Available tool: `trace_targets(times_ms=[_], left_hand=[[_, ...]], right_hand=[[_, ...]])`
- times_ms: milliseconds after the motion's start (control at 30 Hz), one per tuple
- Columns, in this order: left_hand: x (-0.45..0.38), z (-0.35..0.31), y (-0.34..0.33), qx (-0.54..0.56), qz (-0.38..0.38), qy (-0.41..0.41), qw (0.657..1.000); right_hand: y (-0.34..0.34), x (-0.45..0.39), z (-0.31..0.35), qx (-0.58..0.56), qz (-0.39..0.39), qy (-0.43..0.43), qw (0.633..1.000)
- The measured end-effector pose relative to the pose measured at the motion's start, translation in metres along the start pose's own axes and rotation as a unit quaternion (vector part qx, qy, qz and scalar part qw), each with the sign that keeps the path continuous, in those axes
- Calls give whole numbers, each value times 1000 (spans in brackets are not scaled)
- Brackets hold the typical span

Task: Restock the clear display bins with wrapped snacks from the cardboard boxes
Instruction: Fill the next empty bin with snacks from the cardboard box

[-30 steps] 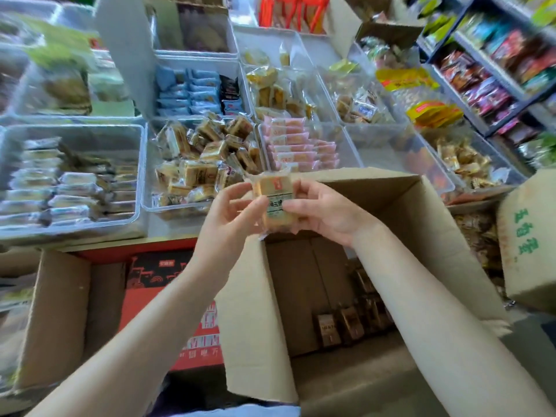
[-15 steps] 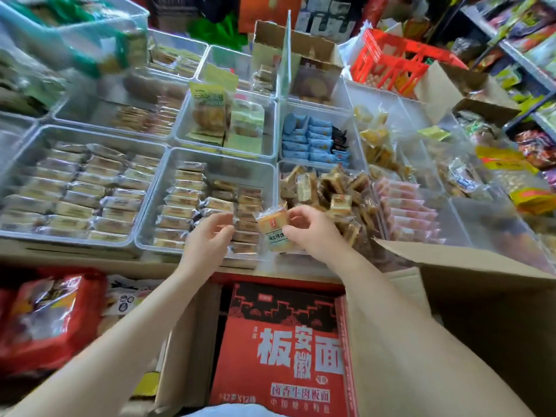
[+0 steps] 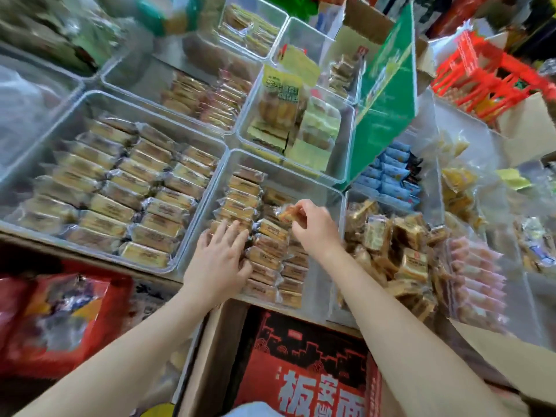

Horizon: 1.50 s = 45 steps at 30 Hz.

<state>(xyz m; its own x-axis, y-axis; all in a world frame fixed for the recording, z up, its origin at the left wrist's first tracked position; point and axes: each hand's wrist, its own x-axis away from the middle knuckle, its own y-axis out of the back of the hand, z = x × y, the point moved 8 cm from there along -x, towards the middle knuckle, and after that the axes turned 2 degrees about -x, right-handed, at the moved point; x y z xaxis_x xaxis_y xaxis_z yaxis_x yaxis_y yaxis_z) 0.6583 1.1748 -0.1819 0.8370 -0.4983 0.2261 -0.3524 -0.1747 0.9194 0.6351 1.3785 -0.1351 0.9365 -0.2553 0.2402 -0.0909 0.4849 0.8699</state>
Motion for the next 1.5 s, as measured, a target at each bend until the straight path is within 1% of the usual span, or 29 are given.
trace_targets(times_ms=[67,133,200,267,333,433,500,567,633,700,733,800,900,933,967,1000,1067,1133,1200,1267,1333,1367,1433,1500], left_hand=[[1,1,2,0,-10,3,1000],[1,1,3,1,-19,0,1000],[0,1,1,-4,-23,-2,1000],[0,1,1,-3,-27,-2,1000],[0,1,0,-3,-33,1,999],[1,1,2,-8,-39,2,999],[1,1,2,-10,-39,4,999],[1,2,2,-10,-32,5,999],[2,2,2,-12,-23,4,1000],[3,2,2,-12,-9,2,1000],[3,2,1,-12,-5,1,1000],[2,3,0,-19,1,6,1000],[13,-11,6,-16,-16,46,999],[22,-27,9,-9,-27,48,998],[33,-52,9,0,-34,30,999],[48,-84,8,15,-37,-4,999],[85,-163,2,54,-29,-101,993],[127,-244,-8,98,6,-183,978],[169,-318,-15,141,29,-258,955],[206,-384,-17,166,19,-333,928],[236,-439,-20,178,3,-381,907],[248,-465,-22,182,-3,-393,901],[265,-511,-29,164,-16,-415,894],[274,-550,-43,102,-11,-436,894]], right_hand=[[-31,-13,8,4,35,15,999],[-56,-17,12,10,43,30,999],[-71,-19,12,20,41,27,999],[-79,-19,11,45,30,28,998],[-84,-17,12,52,34,47,997],[-86,-9,11,28,68,102,992],[-86,-5,8,32,105,121,987],[-83,-5,8,80,136,116,981],[-76,0,17,153,144,111,971],[-60,18,31,176,146,115,967],[-51,32,34,165,151,119,967],[-29,74,32,87,166,119,975],[10,152,-1,-36,196,59,978],[27,179,-16,-65,182,43,980],[47,206,-32,-89,159,30,983],[67,233,-48,-113,129,15,985],[107,288,-85,-172,58,-21,983],[145,342,-128,-216,-30,-62,974],[177,391,-178,-234,-115,-102,960],[195,434,-231,-226,-157,-151,949],[202,465,-285,-190,-159,-198,948],[202,475,-309,-164,-140,-217,952],[196,487,-359,-103,-80,-244,961],[181,489,-408,-25,5,-259,966]])
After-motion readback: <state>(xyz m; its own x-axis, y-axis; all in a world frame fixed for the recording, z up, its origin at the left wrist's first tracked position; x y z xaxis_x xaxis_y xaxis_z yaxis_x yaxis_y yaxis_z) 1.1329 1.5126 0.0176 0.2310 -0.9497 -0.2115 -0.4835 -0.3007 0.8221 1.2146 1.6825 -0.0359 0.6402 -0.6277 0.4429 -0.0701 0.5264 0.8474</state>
